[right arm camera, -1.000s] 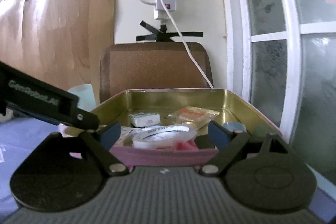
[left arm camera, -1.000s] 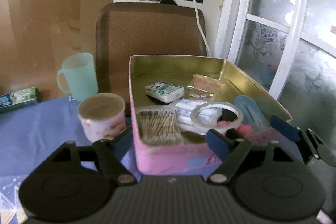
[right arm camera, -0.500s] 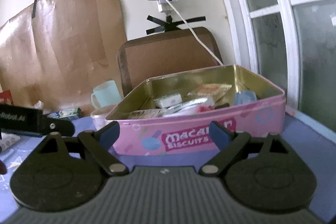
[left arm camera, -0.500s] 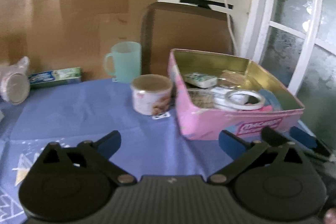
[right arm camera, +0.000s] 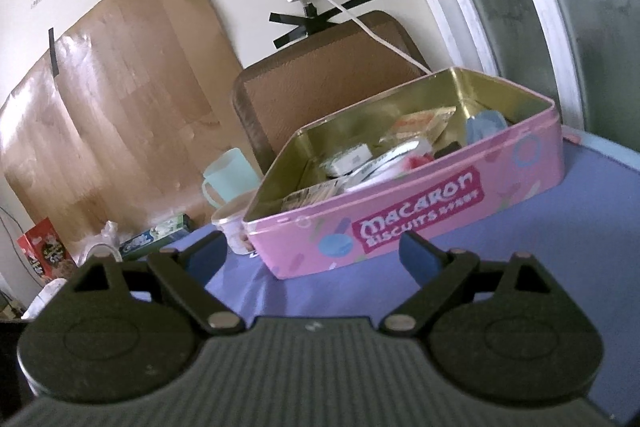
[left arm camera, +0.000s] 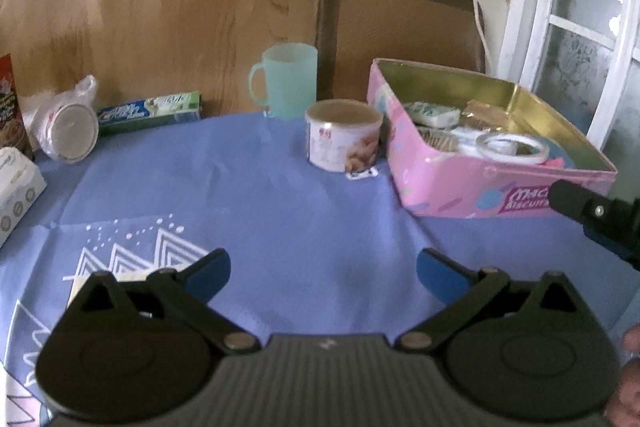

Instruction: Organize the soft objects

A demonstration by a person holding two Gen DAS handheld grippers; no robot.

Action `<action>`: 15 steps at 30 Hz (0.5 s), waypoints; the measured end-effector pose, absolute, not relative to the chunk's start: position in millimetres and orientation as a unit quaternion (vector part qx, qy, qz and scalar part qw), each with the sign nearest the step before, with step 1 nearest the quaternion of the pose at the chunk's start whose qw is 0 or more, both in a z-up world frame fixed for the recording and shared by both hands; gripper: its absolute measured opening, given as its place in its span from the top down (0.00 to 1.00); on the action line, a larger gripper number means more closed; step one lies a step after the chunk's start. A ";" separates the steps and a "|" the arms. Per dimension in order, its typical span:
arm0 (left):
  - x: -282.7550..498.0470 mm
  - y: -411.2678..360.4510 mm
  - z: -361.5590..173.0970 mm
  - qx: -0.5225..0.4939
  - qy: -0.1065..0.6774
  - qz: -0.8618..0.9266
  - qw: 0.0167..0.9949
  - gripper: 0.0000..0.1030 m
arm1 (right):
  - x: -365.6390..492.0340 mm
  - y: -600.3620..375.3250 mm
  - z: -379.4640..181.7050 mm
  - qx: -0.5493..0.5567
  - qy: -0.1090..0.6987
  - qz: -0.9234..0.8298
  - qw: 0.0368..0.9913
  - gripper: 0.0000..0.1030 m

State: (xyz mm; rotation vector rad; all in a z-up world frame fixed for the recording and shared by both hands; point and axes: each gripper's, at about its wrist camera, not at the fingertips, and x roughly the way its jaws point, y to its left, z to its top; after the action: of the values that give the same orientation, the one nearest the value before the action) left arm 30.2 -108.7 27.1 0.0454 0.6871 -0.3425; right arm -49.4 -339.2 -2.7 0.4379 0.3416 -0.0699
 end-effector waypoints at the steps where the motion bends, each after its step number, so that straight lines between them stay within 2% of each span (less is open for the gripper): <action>1: 30.0 -108.0 26.2 0.023 0.338 -0.166 0.926 0.00 | -49.0 -337.1 -1.8 0.215 0.170 -0.034 0.961 0.08; 15: 22.3 -106.9 19.8 0.026 0.352 -0.183 0.917 0.00 | -49.8 -321.8 1.2 0.203 0.169 -0.037 0.964 0.06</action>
State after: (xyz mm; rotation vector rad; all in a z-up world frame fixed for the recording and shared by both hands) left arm 22.3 -106.9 19.8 0.0542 0.7246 -0.3772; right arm -49.8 -321.8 1.2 0.4108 0.3416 -0.0756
